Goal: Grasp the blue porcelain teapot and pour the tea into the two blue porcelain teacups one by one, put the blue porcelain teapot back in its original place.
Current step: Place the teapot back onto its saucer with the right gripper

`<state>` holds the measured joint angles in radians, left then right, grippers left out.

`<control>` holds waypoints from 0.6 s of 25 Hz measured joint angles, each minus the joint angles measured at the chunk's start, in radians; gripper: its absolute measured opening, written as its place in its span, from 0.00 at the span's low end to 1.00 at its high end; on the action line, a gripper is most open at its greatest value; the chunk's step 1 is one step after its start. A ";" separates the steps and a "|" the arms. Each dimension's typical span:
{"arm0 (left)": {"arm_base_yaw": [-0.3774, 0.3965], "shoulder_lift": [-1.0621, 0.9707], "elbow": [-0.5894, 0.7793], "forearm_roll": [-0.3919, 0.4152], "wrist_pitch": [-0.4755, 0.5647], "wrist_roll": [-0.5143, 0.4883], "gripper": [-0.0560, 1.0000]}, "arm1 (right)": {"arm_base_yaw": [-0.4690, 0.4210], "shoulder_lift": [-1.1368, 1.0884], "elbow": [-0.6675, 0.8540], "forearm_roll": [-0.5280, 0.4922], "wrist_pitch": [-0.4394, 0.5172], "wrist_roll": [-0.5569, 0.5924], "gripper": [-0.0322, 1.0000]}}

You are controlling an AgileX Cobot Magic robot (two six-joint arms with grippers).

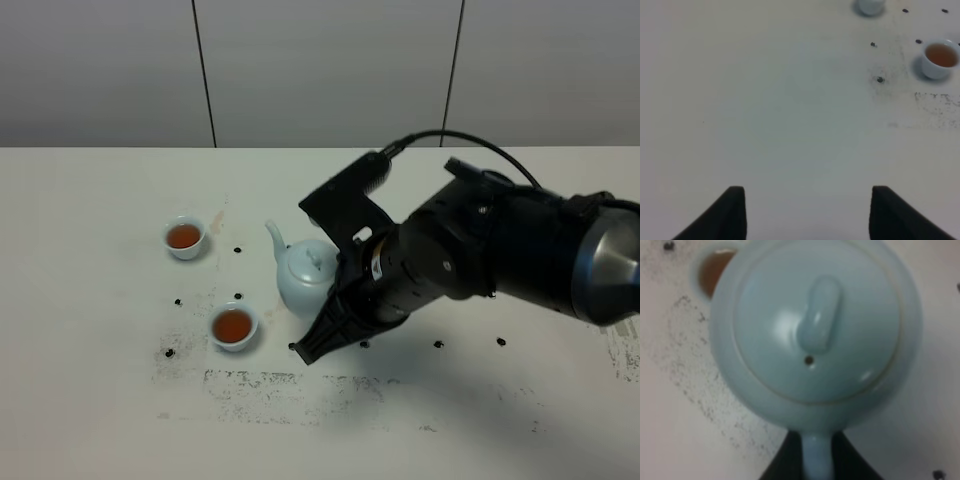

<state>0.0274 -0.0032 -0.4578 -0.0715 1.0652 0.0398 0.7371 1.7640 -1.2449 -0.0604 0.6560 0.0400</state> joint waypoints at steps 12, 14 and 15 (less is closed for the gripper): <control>0.000 0.000 0.000 0.000 0.000 0.000 0.53 | 0.038 0.067 0.142 0.073 -0.245 0.061 0.07; 0.000 0.000 0.000 0.000 0.000 0.000 0.53 | 0.038 0.090 0.142 0.073 -0.255 0.061 0.07; 0.000 0.000 0.000 0.000 0.000 0.000 0.53 | 0.038 0.101 0.142 0.073 -0.262 0.061 0.07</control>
<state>0.0274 -0.0032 -0.4578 -0.0715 1.0652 0.0398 0.7752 1.8653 -1.1024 0.0130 0.3941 0.1011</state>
